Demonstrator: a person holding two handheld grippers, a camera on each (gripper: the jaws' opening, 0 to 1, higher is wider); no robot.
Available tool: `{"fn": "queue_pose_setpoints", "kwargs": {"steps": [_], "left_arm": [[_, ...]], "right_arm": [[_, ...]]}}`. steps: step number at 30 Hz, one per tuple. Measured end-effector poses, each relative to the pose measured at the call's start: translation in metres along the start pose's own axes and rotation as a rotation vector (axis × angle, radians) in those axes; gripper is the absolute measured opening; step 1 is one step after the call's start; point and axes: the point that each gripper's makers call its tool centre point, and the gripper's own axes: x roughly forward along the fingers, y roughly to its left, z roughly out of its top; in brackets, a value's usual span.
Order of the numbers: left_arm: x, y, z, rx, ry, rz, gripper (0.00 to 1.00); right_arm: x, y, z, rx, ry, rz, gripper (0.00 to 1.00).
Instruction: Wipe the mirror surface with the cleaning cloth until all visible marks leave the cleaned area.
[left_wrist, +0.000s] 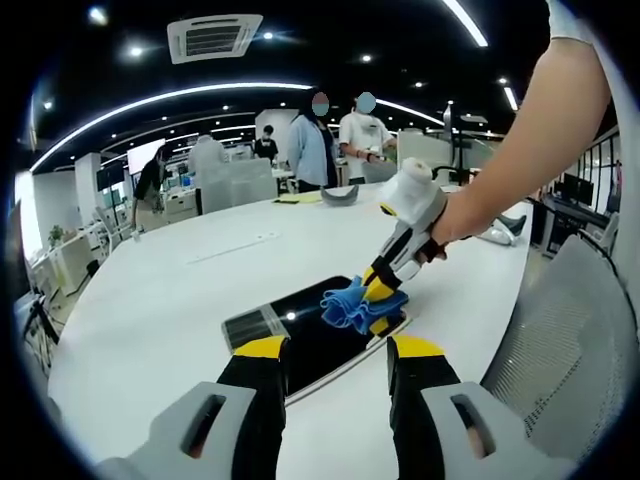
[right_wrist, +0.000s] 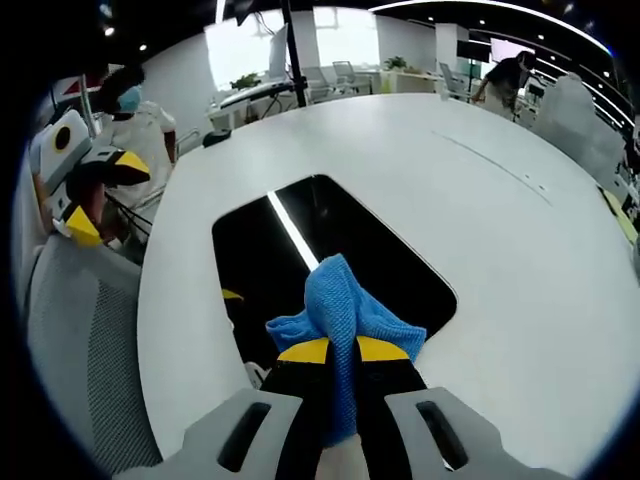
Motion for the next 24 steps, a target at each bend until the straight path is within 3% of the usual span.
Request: {"fn": "queue_pose_setpoints", "kwargs": {"steps": [24], "left_arm": [[0.0004,-0.0006,0.0001,0.002,0.003,-0.003,0.38]], "right_arm": [[-0.0081,-0.005,-0.008,0.009,0.01,-0.019,0.04]]}}
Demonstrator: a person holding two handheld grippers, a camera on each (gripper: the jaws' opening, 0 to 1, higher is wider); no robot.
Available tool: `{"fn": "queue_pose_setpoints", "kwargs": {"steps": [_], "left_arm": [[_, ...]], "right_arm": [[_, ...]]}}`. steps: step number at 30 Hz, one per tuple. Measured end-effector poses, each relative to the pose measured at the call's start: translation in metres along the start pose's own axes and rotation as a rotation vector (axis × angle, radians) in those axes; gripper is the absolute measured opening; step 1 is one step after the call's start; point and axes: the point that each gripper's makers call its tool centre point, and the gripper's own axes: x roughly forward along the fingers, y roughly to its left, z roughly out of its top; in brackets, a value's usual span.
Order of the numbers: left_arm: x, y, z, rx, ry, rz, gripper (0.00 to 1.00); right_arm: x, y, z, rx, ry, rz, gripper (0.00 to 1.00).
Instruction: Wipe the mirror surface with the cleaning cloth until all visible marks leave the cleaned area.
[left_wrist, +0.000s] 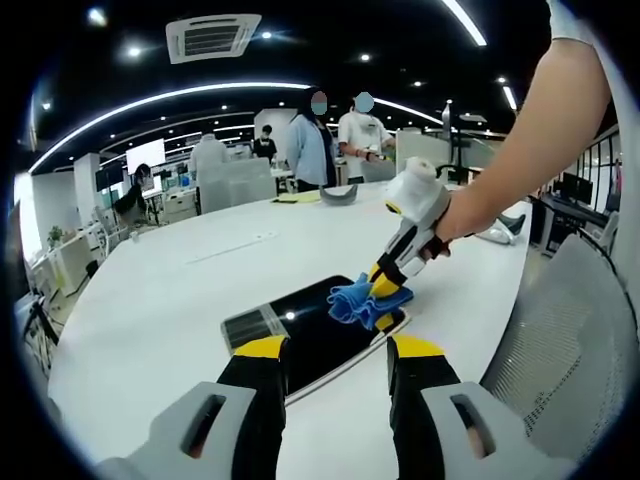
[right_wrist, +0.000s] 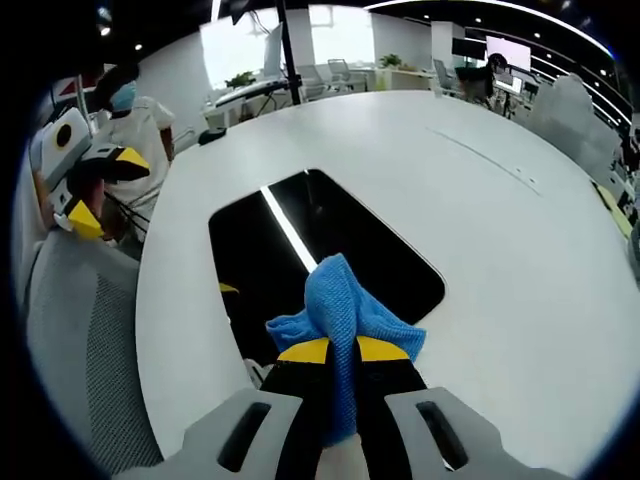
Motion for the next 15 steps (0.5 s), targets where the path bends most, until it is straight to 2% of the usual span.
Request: {"fn": "queue_pose_setpoints", "kwargs": {"steps": [15], "left_arm": [[0.0,0.0002,-0.0004,0.0,0.002,0.001,0.38]], "right_arm": [[-0.0037,-0.0028,-0.0047,0.024,-0.009,-0.013,0.04]]}}
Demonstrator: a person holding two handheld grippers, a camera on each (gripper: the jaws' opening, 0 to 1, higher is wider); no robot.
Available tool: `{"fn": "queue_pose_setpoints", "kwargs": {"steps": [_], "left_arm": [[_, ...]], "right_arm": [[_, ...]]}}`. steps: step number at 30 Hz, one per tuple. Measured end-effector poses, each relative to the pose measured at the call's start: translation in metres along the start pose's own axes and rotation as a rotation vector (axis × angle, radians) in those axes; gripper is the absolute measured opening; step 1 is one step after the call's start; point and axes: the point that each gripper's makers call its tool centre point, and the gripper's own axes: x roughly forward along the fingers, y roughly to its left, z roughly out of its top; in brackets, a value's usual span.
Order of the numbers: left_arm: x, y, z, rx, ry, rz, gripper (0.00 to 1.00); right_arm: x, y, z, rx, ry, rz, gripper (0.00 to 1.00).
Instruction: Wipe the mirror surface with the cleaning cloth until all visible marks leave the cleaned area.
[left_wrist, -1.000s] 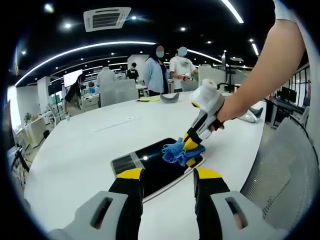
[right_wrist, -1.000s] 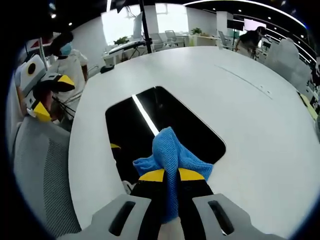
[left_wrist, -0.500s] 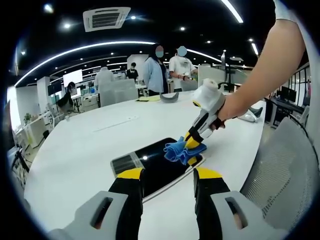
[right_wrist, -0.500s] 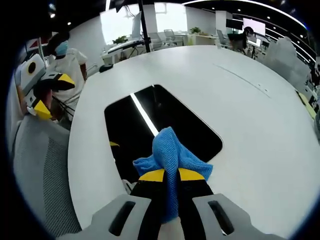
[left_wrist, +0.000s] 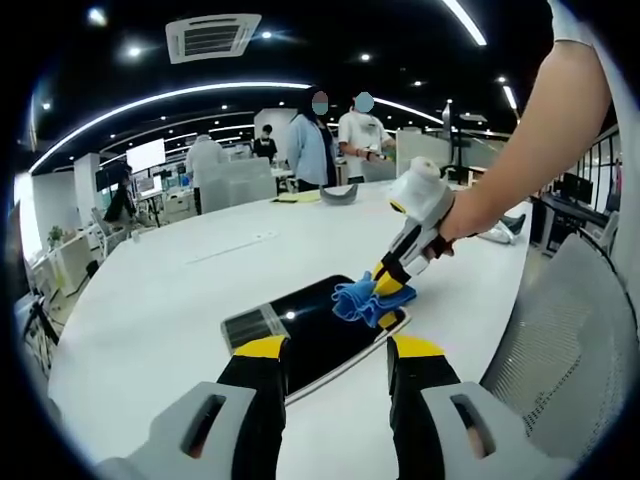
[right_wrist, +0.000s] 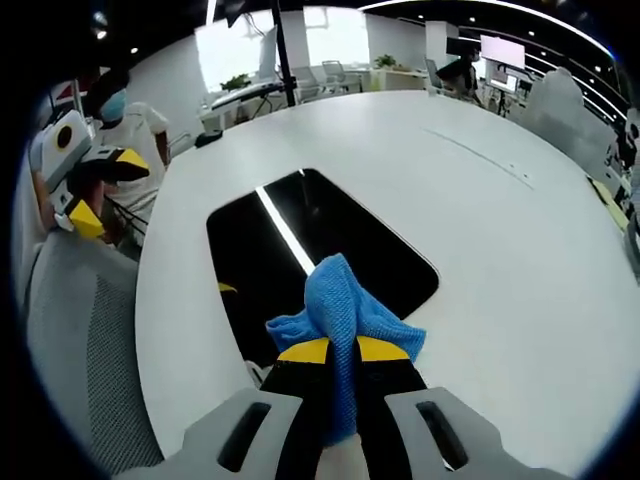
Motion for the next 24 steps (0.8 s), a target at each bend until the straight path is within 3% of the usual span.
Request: {"fn": "queue_pose_setpoints", "kwargs": {"steps": [24], "left_arm": [[0.0002,-0.0003,-0.0001,0.003,0.001,0.001,0.38]], "right_arm": [[-0.0036,0.0033,-0.0044,0.036,-0.016,-0.024,0.03]]}}
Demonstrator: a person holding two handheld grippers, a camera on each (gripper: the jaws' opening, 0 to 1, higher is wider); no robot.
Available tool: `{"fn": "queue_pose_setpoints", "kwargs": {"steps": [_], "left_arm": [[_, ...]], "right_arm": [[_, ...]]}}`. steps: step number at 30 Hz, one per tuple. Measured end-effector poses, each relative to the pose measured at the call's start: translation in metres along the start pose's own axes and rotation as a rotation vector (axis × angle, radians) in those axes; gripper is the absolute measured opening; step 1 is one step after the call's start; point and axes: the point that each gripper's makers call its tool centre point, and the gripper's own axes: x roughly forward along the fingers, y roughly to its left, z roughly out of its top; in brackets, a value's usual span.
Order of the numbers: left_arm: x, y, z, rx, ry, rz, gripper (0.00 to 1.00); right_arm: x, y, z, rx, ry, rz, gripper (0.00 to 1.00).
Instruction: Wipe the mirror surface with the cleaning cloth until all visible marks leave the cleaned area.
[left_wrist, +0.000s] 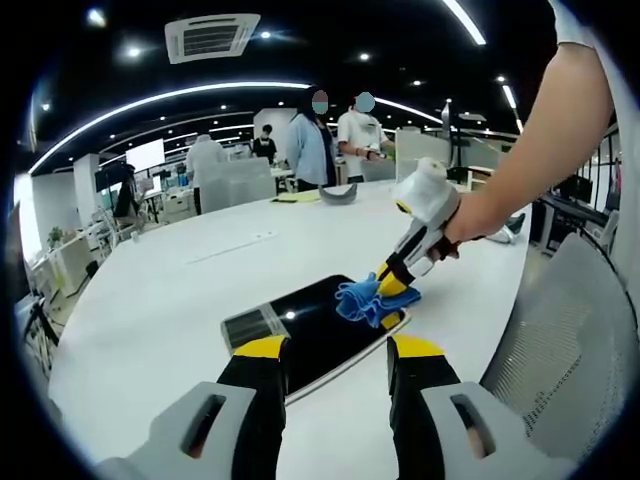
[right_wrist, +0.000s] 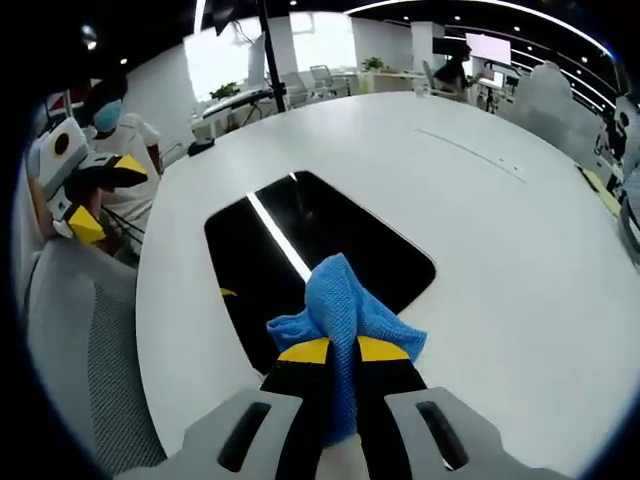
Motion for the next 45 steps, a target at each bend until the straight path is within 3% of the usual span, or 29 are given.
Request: {"fn": "queue_pose_setpoints", "kwargs": {"steps": [45], "left_arm": [[0.0,-0.002,0.001,0.006,-0.002,-0.009,0.38]], "right_arm": [[-0.006,0.014,-0.008,-0.008,0.01,0.013,0.03]]}}
